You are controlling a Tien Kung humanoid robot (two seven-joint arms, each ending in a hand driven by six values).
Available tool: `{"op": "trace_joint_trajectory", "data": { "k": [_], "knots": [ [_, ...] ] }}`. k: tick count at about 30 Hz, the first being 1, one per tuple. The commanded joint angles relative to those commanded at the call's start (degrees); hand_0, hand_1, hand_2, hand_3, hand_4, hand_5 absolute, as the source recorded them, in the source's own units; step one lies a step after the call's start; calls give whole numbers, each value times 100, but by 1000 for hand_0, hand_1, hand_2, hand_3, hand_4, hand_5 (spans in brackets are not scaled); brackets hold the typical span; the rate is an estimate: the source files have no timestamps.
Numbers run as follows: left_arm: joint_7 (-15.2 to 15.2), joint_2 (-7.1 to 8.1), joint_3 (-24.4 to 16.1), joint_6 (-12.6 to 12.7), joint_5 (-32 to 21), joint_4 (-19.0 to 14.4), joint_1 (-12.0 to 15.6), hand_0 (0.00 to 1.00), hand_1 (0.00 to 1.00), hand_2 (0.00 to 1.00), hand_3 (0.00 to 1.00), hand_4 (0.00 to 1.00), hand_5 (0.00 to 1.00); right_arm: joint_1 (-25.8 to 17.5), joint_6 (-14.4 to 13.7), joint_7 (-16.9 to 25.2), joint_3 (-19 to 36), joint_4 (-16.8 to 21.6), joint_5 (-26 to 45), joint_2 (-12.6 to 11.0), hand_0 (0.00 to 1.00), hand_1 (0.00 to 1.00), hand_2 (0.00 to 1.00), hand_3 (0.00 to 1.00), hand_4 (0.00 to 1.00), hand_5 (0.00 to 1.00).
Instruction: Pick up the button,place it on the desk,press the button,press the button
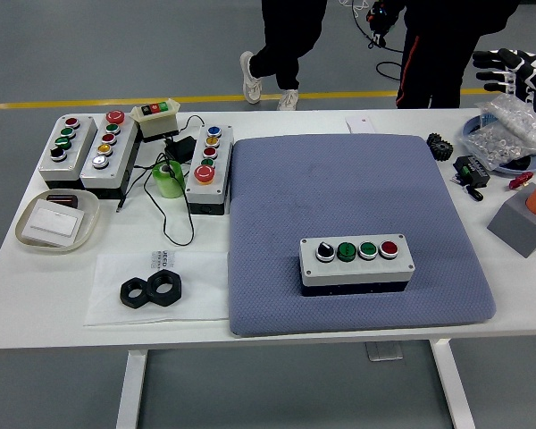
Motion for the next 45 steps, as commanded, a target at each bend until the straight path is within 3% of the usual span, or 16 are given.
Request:
{"op": "trace_joint_trajectory", "data": {
  "k": [21,24,26,30,31,37,38,41,45],
  "knots": [
    [12,-39,-27,29,-7,0,-44,745,919,984,879,599,998,-92,-48,-56,110,-18,-260,-33,915,888,886,837,818,914],
    [9,-46,1,24,-19,0,-42,745,919,984,879,599,998,-307,-73,-88,238,170,-627,-73,915,888,886,837,818,914],
    [10,-45,2,20,-21,0,-37,745,920,984,881,599,998,-505,-84,-120,410,356,-892,-39,916,884,881,835,811,861],
    [11,-62,1,15,-22,0,-36,745,920,984,881,599,998,-931,-3,-206,861,798,-1576,210,916,884,881,835,811,861],
    [14,-70,-11,15,-3,0,-42,745,922,984,880,599,998,-1073,19,-273,1025,950,-1823,316,914,881,866,826,747,669],
    [1,-96,38,15,-23,0,-39,745,922,984,880,599,998,-1734,53,-532,1794,1634,-2986,676,914,881,866,826,747,669],
    [0,-98,36,15,-24,0,-34,745,921,985,879,599,998,-1874,45,-568,1956,1781,-3247,740,874,827,775,748,663,382],
    [19,-132,-16,5,8,0,-25,745,921,985,879,599,998,-2311,-75,-771,2446,2287,-3937,1013,874,827,775,748,663,382],
    [28,-172,-18,16,-3,0,-35,744,922,985,880,600,998,-2594,295,-763,2990,2646,-4855,1458,842,795,739,718,651,331]
  ]
}}
